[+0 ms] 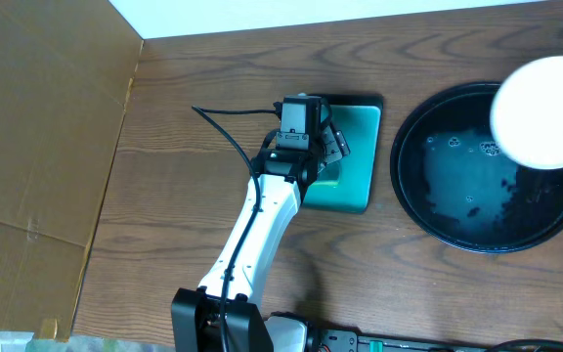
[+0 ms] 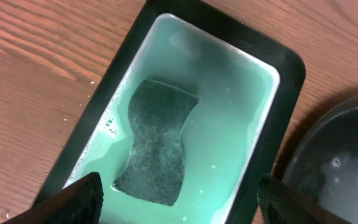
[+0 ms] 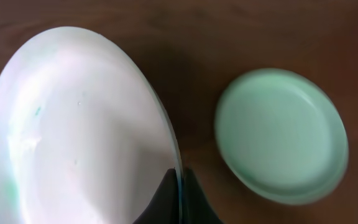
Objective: Clean dirty plates on tray and stack at the side
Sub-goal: 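Carry the mint plate with the right gripper onto the side stack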
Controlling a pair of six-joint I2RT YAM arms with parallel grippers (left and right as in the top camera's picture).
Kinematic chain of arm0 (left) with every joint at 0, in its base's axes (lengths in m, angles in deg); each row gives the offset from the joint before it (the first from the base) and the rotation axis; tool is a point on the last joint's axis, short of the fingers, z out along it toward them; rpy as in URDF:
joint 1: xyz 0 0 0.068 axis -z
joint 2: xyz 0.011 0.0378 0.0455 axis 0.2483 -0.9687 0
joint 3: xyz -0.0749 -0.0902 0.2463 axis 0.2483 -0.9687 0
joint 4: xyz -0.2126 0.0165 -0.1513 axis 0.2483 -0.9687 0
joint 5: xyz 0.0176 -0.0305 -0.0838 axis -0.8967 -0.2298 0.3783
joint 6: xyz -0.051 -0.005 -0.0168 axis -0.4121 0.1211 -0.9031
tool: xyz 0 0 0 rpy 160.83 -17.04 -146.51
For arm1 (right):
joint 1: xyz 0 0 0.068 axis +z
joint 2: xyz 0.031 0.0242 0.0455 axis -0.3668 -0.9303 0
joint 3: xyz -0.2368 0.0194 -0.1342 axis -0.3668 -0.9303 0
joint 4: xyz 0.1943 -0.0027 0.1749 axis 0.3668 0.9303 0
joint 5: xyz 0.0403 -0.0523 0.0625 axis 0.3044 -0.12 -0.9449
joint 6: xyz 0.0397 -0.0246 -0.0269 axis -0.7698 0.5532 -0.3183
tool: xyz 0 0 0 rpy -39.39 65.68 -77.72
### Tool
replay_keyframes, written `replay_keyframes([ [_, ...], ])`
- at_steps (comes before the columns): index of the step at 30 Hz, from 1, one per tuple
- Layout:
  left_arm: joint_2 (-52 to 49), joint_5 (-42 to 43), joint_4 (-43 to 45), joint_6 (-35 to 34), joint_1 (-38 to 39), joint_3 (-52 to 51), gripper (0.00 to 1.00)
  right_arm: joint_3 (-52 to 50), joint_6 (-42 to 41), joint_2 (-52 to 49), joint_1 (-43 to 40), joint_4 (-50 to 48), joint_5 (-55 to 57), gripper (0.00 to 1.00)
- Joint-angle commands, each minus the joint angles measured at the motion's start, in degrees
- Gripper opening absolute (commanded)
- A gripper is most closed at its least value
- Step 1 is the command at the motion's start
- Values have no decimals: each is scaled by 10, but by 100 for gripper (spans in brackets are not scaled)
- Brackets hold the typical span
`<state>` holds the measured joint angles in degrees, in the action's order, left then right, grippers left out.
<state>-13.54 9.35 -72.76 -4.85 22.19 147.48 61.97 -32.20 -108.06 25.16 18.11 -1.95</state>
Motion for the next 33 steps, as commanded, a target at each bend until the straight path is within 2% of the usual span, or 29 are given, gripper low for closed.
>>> replay_keyframes([
  [1,1,-3,0,3,-2,3,80,5,-70,-14,-90,2,-65,1],
  [7,1,-3,0,3,-2,3,80,5,-132,-62,-222,-15,-94,1],
  [10,1,-3,0,3,-2,3,80,5,-154,-95,-248,-32,-94,1],
  [15,1,-3,0,3,-2,3,80,5,-201,-155,-272,-61,-64,1],
  [24,1,-3,0,3,-2,3,80,5,-200,-188,-291,-88,-27,1],
  [26,1,-3,0,3,-2,3,80,5,-194,-188,-295,-94,-27,6],
  [30,1,-3,0,3,-2,3,80,5,-179,-188,-300,-103,-20,7],
  [31,1,-3,0,3,-2,3,80,6,-179,-188,-300,-103,-21,14],
  [32,1,-3,0,3,-2,3,80,5,-179,-188,-300,-103,-23,27],
  [33,1,-3,0,3,-2,3,80,6,-178,-188,-300,-103,-30,47],
])
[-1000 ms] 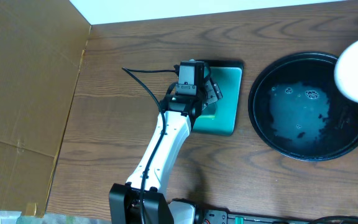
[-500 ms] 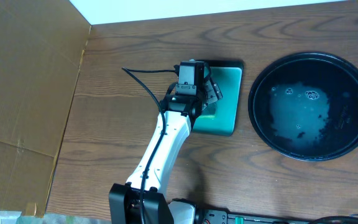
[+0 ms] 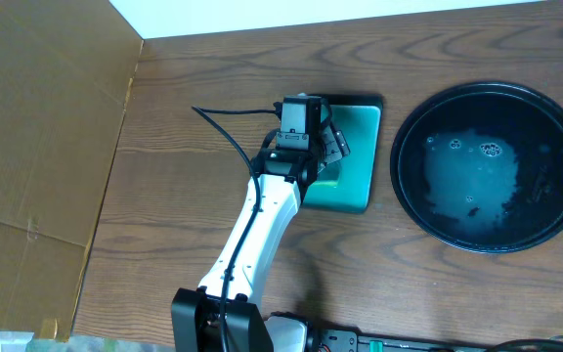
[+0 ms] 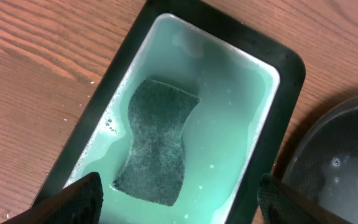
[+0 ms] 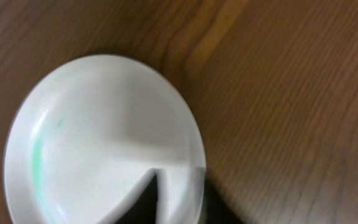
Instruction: Clean dirty plates on tray and stack at the side
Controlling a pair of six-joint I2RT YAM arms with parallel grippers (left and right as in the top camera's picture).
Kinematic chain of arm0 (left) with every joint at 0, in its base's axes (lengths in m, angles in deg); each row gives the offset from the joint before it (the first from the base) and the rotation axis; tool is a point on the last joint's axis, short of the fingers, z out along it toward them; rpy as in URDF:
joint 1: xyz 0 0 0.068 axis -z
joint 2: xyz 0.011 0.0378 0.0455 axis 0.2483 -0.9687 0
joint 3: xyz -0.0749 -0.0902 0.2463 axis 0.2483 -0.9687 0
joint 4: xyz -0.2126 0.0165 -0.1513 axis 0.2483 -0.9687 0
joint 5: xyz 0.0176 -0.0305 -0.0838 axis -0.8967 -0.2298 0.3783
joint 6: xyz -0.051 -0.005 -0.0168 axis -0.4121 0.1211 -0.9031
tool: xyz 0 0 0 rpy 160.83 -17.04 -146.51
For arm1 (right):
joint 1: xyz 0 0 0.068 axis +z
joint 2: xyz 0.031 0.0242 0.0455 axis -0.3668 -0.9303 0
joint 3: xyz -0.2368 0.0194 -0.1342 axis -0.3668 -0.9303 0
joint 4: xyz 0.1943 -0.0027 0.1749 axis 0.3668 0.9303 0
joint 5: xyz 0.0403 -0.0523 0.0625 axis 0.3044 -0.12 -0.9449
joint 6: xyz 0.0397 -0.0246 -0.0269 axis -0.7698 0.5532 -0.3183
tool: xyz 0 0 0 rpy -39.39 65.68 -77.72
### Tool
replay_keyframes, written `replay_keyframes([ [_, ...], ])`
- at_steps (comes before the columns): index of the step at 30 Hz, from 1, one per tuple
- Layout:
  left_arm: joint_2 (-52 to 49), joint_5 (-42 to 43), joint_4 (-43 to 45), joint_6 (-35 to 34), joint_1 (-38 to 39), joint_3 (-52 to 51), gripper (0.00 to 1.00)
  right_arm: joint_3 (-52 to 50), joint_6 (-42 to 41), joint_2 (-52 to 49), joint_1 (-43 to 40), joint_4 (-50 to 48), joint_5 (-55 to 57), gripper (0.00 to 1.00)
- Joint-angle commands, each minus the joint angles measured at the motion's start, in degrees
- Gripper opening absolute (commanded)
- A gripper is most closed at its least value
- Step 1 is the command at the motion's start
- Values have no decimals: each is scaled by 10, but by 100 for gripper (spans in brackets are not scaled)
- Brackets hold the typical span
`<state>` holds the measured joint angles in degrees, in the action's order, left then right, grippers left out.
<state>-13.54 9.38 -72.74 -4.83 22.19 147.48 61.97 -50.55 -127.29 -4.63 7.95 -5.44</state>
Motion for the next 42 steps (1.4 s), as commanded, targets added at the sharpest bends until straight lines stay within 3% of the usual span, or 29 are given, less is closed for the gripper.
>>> replay_keyframes([
  [1,1,-3,0,3,-2,3,80,6,9,4,-2,-1,-3,63],
  [2,1,-3,0,3,-2,3,80,6,31,6,-1,-1,-26,73],
  [4,1,-3,0,3,-2,3,80,6,41,15,0,6,-38,85],
  [8,1,-3,0,3,-2,3,80,6,37,61,7,40,-47,93],
  [20,1,-3,0,3,-2,3,80,-6,25,309,119,230,-31,99],
  [28,1,-3,0,3,-2,3,80,-143,-38,505,233,215,12,99],
  [32,1,-3,0,3,-2,3,80,-214,-39,576,250,182,7,99],
  [42,1,-3,0,3,-2,3,80,-245,8,628,251,139,-12,99],
])
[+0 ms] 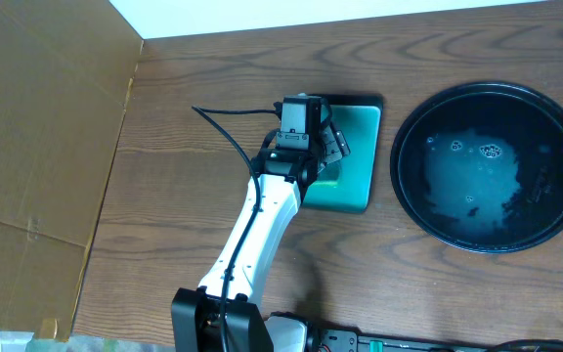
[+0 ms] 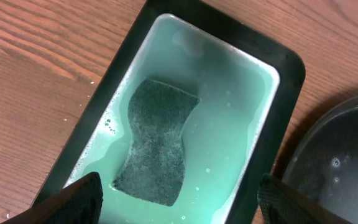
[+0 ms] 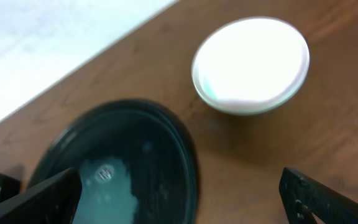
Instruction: Clean dirty plates on tray and stack at the side
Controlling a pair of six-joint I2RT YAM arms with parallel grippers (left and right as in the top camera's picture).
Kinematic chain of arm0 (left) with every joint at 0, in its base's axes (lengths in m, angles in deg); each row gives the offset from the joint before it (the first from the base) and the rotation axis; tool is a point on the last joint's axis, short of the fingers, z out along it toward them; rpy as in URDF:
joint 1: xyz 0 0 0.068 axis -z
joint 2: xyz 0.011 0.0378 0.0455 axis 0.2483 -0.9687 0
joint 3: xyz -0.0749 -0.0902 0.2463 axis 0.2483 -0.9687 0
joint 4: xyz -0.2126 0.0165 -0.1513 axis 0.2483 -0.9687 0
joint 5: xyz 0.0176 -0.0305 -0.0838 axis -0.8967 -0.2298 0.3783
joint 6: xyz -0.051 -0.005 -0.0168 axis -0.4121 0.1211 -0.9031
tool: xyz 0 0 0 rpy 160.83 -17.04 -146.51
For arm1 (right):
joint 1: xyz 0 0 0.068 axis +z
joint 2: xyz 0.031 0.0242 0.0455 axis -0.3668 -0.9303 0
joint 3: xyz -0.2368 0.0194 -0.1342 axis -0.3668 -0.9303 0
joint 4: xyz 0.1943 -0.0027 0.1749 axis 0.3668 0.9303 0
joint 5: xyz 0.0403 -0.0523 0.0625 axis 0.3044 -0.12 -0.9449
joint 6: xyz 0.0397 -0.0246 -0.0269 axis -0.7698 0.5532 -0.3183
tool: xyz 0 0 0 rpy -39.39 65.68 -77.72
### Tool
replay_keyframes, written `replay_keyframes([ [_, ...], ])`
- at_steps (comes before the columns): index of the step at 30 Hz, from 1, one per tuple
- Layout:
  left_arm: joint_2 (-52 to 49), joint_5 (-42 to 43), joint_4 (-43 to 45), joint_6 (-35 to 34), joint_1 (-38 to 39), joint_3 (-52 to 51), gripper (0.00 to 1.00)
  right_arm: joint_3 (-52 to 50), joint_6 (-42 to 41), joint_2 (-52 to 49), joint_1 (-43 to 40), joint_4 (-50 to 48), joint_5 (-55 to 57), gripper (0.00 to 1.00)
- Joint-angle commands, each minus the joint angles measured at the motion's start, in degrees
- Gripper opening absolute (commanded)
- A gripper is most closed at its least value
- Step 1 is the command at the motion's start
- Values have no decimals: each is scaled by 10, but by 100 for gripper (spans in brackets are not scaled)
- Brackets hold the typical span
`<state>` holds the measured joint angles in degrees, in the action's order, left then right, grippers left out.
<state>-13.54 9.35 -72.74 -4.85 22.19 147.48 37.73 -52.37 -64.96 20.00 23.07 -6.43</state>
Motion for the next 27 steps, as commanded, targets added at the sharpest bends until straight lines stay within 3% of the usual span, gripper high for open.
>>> replay_keyframes([
  [1,1,-3,0,3,-2,3,80,-2,28,4,5,-17,-3,99],
  [19,1,-3,0,3,-2,3,80,-2,31,4,4,2,-4,99],
  [27,1,-3,0,3,-2,3,80,-2,31,4,4,62,-4,99],
])
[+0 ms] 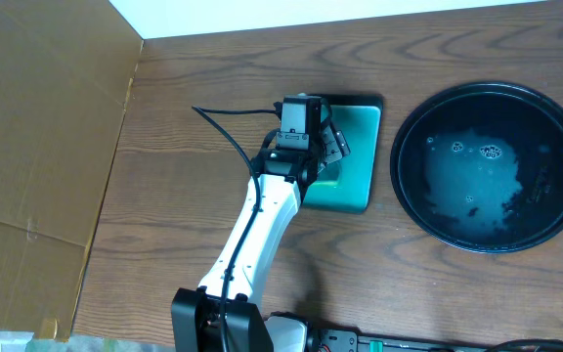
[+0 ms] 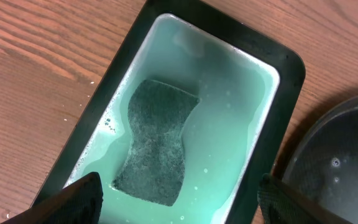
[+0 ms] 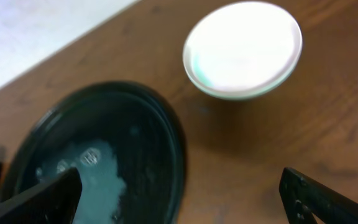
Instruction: Clean dirty plates on tray and stack at the side
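A round black tray [image 1: 492, 166] holds soapy water and no plates; the right wrist view shows its rim [image 3: 178, 146]. Beyond it on the table, a white plate [image 3: 244, 43] lies stacked on a pale green plate [image 3: 199, 73]. My right gripper [image 3: 182, 199] is open and empty, above the table between tray and stack, and is outside the overhead view. My left gripper [image 2: 179, 199] hangs open over the black basin [image 2: 289, 67] of green soapy water, where a dark sponge [image 2: 157, 149] lies.
A large cardboard sheet [image 1: 37, 147] covers the table's left side. A black cable [image 1: 225, 127] runs from the left arm. The basin [image 1: 358, 191] sits just left of the tray. A white surface [image 1: 360, 12] borders the far edge.
The right gripper has shifted a little, so the tray and the plate stack sit slightly lower and to the left in its view. It stays open. The left arm has not moved.
My right gripper first held the white plate above the tray's right edge, the green plate lying beside on the table. Then the white plate was down with the green one hidden from view. After that the gripper was open and away, the white plate resting on the green one.
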Controlling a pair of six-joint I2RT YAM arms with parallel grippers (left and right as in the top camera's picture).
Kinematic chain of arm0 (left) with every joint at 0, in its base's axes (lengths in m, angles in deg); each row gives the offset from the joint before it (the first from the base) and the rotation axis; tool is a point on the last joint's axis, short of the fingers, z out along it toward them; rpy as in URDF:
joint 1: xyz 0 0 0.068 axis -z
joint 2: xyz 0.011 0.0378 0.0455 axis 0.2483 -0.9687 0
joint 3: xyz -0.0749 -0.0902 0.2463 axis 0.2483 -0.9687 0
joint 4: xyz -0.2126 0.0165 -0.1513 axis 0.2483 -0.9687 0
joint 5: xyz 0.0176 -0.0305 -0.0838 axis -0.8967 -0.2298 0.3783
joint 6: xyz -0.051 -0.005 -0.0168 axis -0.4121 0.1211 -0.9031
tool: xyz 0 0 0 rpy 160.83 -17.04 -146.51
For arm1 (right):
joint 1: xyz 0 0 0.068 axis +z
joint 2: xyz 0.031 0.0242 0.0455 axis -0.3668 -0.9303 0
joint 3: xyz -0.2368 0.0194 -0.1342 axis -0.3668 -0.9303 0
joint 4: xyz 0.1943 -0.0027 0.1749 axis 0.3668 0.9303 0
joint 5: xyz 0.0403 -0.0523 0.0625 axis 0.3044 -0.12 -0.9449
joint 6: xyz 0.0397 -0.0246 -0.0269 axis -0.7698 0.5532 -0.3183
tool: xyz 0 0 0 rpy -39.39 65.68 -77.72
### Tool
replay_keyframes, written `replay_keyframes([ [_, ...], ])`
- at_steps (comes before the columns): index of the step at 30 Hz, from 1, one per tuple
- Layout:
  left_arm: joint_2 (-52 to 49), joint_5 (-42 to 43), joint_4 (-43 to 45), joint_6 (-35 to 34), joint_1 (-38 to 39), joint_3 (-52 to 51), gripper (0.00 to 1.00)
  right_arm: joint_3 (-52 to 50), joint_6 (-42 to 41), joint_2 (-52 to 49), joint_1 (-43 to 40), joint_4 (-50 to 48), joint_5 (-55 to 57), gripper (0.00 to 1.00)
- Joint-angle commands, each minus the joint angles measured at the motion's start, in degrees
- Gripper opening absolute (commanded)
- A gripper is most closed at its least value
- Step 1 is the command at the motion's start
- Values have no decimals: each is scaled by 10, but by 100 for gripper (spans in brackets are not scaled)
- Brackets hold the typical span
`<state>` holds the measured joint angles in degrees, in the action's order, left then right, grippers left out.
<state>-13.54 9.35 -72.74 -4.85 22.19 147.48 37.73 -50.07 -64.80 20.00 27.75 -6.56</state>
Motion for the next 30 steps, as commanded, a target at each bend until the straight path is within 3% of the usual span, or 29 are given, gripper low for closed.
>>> replay_keyframes([
  [1,1,-3,0,3,-2,3,80,-2,8,2,4,24,-3,99],
  [18,1,-3,0,3,-2,3,80,-3,8,7,4,192,6,99],
  [25,1,-3,0,3,-2,3,80,-7,37,48,4,171,3,99],
  [30,1,-3,0,3,-2,3,80,-45,125,117,4,65,-49,99],
])
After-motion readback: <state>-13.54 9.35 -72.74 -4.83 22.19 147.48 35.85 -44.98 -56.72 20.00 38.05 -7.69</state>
